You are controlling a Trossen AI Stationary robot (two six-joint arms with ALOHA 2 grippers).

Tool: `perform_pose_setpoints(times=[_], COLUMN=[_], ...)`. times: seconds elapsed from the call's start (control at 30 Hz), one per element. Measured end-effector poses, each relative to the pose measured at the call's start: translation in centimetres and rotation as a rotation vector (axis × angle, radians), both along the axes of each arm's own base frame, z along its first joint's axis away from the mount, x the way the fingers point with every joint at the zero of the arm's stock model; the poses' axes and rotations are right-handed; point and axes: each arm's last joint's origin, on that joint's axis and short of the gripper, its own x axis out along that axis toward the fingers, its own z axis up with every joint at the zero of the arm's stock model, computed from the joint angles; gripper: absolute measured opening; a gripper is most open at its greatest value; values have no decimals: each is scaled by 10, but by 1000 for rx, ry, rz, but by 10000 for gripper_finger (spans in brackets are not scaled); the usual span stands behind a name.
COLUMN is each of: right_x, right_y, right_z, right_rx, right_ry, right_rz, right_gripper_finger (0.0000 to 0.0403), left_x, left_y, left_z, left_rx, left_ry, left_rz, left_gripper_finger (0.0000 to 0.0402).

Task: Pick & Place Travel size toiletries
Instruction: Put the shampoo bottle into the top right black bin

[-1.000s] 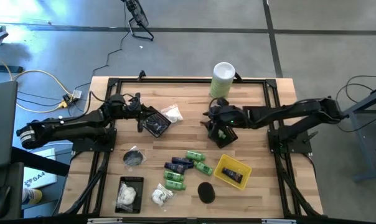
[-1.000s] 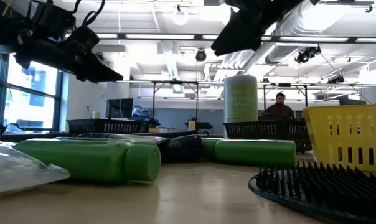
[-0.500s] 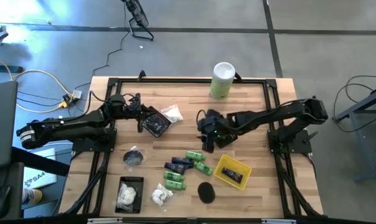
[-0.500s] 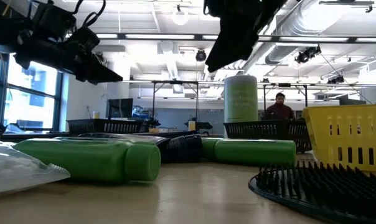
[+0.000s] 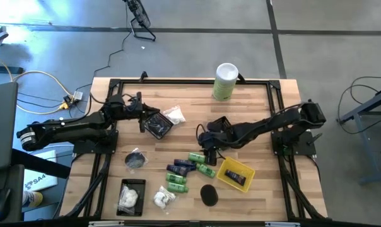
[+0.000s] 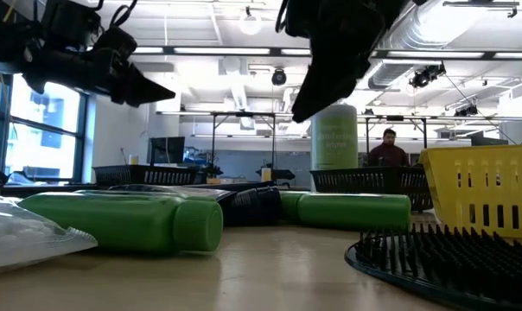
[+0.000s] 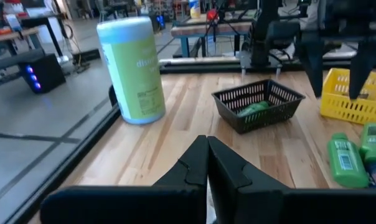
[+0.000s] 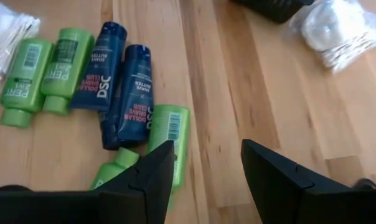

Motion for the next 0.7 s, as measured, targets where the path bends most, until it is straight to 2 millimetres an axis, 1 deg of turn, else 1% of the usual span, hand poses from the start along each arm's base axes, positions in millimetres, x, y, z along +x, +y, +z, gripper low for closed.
perform_pose_setpoints(times=[0.17, 0.37, 0.53, 0.7], right_x=[8, 16, 25, 28], right_y=[2, 3, 7, 10], right_z=[-16, -39, -49, -58], right_rx=[14, 23, 82, 93], right_ry=[22, 73, 44, 55], right_rz=[12, 23, 60, 74], right_gripper_finger=[179, 179, 179, 179], left_x=[0, 0, 0, 0], left_y=[0, 0, 0, 0], left_z=[0, 0, 0, 0], left_rx=[2, -1, -4, -4], left_ry=[-4, -1, 2, 2], left_rz=[0, 0, -1, -3], left_gripper_finger=[0, 0, 0, 0])
